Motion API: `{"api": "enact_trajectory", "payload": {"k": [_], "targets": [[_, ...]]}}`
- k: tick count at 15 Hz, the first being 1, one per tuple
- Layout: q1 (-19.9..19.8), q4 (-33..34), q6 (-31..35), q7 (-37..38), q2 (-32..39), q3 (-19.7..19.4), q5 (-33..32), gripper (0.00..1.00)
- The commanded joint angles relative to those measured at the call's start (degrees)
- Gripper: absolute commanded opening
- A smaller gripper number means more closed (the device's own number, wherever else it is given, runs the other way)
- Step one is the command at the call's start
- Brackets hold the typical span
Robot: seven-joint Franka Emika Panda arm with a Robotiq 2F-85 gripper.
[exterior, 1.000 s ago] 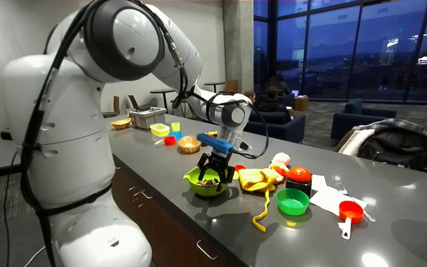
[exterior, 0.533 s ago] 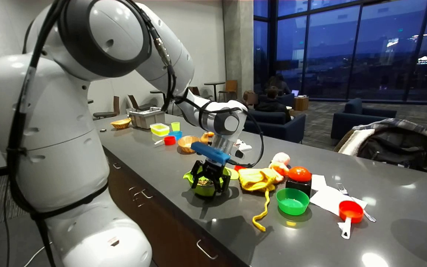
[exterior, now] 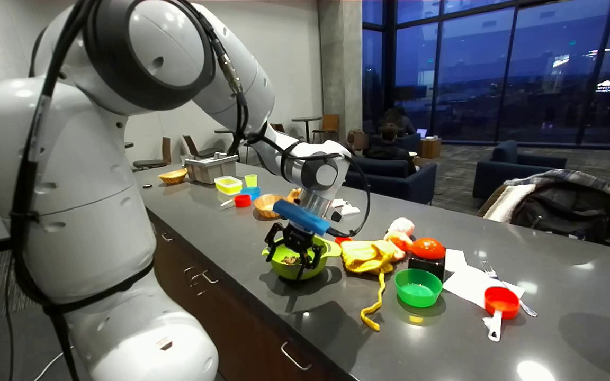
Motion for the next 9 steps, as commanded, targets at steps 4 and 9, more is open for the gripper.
{"api": "enact_trajectory", "payload": {"k": [4,9], "targets": [[0.1,1.5,0.6,-8.7,1.6,-0.4,2.2,1.00],[-0.4,4.6,0.1,-12.5,5.4,-0.4,2.3,1.00]]}}
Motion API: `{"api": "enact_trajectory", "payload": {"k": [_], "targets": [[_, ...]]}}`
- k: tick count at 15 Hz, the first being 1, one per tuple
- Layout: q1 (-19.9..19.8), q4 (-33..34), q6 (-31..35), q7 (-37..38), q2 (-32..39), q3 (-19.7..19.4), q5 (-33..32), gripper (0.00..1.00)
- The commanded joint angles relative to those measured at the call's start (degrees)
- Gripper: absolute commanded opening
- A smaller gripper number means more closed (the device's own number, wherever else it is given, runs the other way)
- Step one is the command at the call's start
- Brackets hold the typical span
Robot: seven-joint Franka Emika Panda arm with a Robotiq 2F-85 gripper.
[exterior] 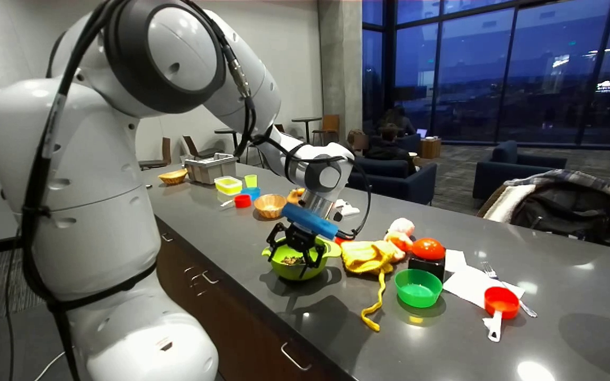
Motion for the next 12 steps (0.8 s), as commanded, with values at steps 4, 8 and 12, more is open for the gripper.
{"api": "enact_trajectory", "payload": {"k": [4,8,12], "targets": [[-1.0,5.2,-0.7,-4.2,6.4,0.0,1.2,1.00],[-1.5,7.6,-0.8,-5.0,9.2,0.4,0.9,0.68],[-2.1,8.5,-1.2,-5.5,10.5,0.6,1.0,0.37]]}}
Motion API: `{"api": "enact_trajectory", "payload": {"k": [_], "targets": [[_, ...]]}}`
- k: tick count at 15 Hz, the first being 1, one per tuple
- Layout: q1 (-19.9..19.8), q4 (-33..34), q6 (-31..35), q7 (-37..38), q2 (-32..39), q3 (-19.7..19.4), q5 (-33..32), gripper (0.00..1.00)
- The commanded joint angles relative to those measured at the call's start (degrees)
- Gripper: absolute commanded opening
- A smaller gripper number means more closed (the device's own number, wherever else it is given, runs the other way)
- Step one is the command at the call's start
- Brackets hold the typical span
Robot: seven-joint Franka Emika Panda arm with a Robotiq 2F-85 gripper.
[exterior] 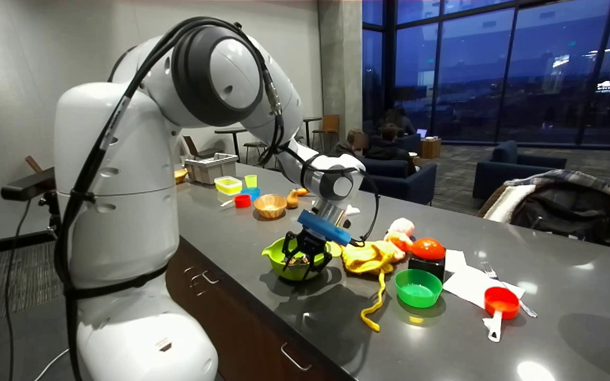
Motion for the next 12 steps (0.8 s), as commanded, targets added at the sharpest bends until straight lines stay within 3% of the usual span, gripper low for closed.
{"api": "enact_trajectory", "payload": {"k": [1,5,12], "targets": [[-1.2,1.3,-1.1,-1.1,1.0,0.7,0.9,0.27],[-1.1,1.2,-1.4,-0.8,0.7,1.0,0.5,0.01],[-0.6,0.3,-0.8,-0.2,-0.5,1.9,-0.2,0.01]]}}
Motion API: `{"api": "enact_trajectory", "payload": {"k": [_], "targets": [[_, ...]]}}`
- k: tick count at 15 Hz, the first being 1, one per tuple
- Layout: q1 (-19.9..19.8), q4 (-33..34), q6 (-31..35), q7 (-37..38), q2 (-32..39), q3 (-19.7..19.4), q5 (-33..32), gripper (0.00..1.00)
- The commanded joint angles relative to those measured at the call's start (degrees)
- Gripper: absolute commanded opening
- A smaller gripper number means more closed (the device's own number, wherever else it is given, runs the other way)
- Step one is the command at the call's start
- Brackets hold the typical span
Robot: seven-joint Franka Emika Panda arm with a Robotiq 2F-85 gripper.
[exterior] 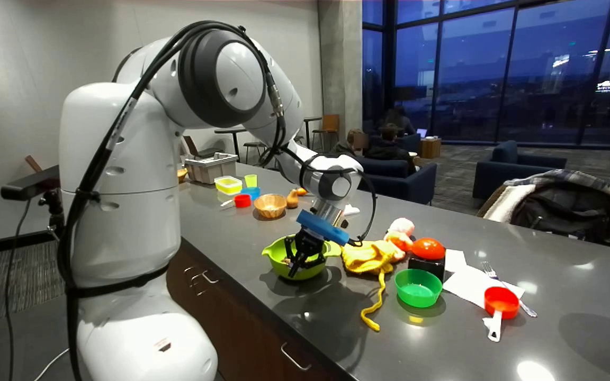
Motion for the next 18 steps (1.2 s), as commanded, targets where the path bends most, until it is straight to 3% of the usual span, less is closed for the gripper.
{"api": "enact_trajectory", "payload": {"k": [1,12,18], "targets": [[-0.3,-0.5,-0.4,0.2,-1.7,0.8,-0.3,0.01],[-0.3,-2.6,1.1,3.1,-8.0,0.0,-2.3,0.01],[-2.1,-4.5,2.9,4.9,-12.5,-2.8,-1.4,0.01]]}}
